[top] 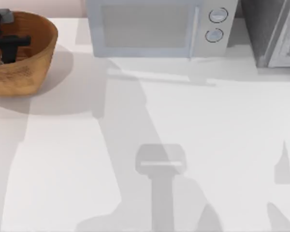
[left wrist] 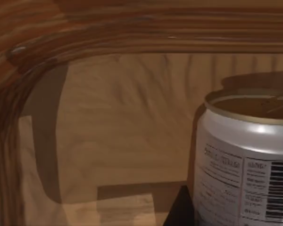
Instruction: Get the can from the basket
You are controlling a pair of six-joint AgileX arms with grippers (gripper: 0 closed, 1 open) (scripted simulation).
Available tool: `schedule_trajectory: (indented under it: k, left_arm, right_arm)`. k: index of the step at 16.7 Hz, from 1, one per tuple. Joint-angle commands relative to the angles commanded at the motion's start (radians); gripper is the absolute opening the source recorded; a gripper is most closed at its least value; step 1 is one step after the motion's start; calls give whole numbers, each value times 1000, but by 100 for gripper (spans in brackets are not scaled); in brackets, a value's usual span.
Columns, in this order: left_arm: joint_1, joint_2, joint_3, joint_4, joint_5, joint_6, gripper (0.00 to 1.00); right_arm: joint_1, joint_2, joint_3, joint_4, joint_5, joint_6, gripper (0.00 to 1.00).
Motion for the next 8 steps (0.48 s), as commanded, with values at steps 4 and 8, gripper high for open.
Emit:
schedule_trajectory:
  k: [4,8]
  left_arm:
    - [0,0,0,0,0,0,0]
    - [-1,-103,-71,7,-10,-21,0]
  right_arm:
    - [0,0,0,0,0,0,100]
    - [0,0,0,0,0,0,100]
